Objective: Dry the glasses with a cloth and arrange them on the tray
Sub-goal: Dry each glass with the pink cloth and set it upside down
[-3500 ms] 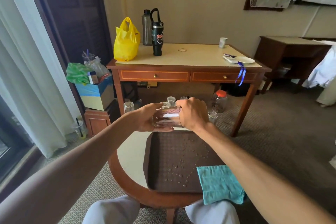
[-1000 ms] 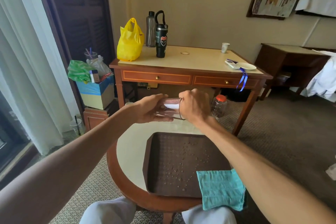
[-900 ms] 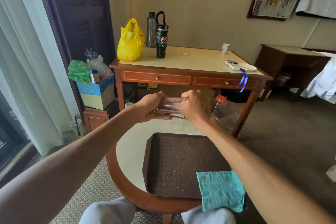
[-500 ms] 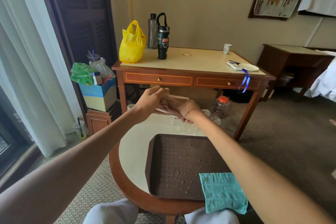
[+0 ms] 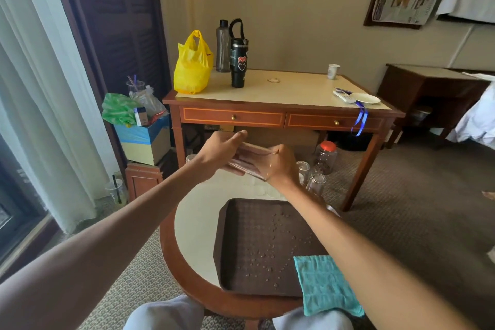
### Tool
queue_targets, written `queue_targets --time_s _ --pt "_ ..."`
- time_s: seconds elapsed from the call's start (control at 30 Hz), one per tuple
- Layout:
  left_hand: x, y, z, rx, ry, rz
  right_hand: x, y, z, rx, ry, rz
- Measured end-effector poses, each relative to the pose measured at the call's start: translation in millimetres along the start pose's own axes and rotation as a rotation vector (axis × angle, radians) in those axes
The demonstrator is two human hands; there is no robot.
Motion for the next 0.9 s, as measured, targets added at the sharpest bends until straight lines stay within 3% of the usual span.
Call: queue_targets --time_s 0.1,0.17,0.23,0.33,0.43,0.5,0.57,0.63,0.73,0.77,0.83,0.9 --pt "3 1 -4 0.179 -0.162 0.223 5 13 36 -0.408 -0.477 0.423" --pt "0 2 -2 0.16 -0.148 0.261 0 19 36 -0.461 -0.499 0.502" --pt "-7 2 4 -0.006 0.009 0.16 -1 12 19 -0.342 -0.228 0.325" --pt "-22 5 13 -0.263 0.335 -0.178 -22 11 -25 -0.012 0.166 -0.086" --pt "-30 11 17 -0.329 0.332 -0.351 -62 24 -59 0.195 0.262 -0.437" --pt "-29 11 17 -0.297 0.315 -0.349 -65 23 -60 0.143 0.292 -0.462" --pt "-24 8 15 -0.243 0.328 -0.285 -54 16 -51 0.033 0.272 -0.323" --pt "-15 5 12 -0.203 0.309 -0.176 -35 9 -36 -0.087 0.147 -0.051" --pt "-3 5 5 -0.081 0.118 0.032 -17 22 2 -0.496 -0.4 0.445" --pt "-1 6 3 -0.039 0.033 0.087 -19 29 8 -0.603 -0.554 0.527" --pt "-1 8 3 -0.011 -0.03 0.143 -22 30 9 -0.651 -0.61 0.523" --pt "-5 8 5 -0.07 0.133 0.076 -18 18 1 -0.507 -0.381 0.421"
Point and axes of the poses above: each hand's wrist, its own y-axis away from the middle knuckle, its own z-axis out of the palm, x = y × z, the point moved 6 cm from there along -y, towards the middle knuckle, and after that the axes turned 13 degrees about -z, right-handed, at the moved point
